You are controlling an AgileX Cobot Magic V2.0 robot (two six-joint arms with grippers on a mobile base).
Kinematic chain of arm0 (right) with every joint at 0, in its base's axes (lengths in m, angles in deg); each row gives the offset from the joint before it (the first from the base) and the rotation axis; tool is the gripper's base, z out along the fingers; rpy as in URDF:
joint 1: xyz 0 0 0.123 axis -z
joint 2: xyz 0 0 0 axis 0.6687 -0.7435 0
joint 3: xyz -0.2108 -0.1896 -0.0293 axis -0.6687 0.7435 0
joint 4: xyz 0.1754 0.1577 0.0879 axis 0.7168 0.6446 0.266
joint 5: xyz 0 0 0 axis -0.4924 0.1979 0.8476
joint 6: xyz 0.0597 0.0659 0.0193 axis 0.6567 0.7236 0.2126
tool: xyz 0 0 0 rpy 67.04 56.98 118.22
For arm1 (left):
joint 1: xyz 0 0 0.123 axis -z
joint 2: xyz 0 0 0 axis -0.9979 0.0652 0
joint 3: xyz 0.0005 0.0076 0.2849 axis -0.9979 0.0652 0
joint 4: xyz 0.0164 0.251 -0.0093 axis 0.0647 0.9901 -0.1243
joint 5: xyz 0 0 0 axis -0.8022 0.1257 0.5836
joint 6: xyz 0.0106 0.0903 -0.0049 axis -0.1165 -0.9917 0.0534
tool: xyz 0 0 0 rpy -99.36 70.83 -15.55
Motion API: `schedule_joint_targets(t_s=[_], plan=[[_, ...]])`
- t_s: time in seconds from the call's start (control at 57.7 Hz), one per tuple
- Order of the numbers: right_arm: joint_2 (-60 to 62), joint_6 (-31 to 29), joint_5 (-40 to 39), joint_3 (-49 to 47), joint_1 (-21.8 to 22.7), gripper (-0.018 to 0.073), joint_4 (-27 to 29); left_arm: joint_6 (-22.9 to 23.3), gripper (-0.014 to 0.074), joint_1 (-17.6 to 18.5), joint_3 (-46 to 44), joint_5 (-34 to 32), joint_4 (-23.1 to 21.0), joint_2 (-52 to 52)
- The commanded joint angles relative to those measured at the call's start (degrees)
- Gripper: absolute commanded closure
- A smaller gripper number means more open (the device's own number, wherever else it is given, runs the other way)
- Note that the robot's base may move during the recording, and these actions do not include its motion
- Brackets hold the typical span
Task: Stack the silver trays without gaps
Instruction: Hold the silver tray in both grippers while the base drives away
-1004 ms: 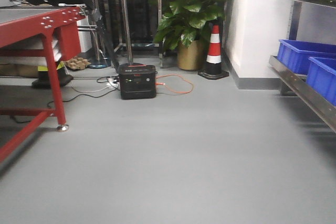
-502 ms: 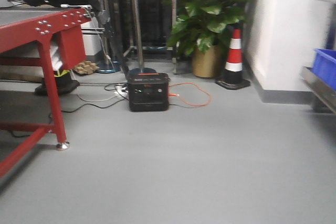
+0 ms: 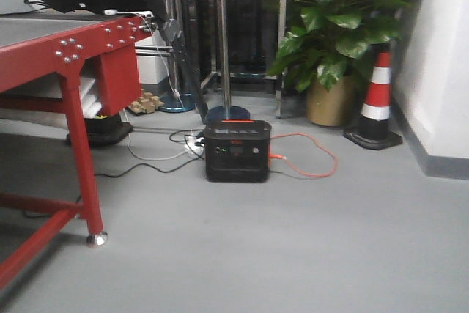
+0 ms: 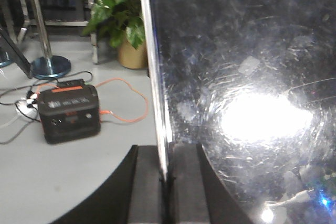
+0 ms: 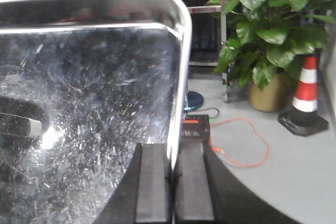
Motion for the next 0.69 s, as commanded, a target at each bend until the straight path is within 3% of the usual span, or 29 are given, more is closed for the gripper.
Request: schedule_joint_targets(t_s=[0.0,0.675], plan=[[0.6,-0.6,-3.2,-0.4,0.1,0.0639,-0.9,-0.3,0.0616,0.1,-0.4,-1.2,1.2,-1.0],[0.6,-0.6,-3.2,-0.4,0.1,0.0639,-0.9,-0.3,0.0616,0.1,-0.4,-1.2,1.2,-1.0]])
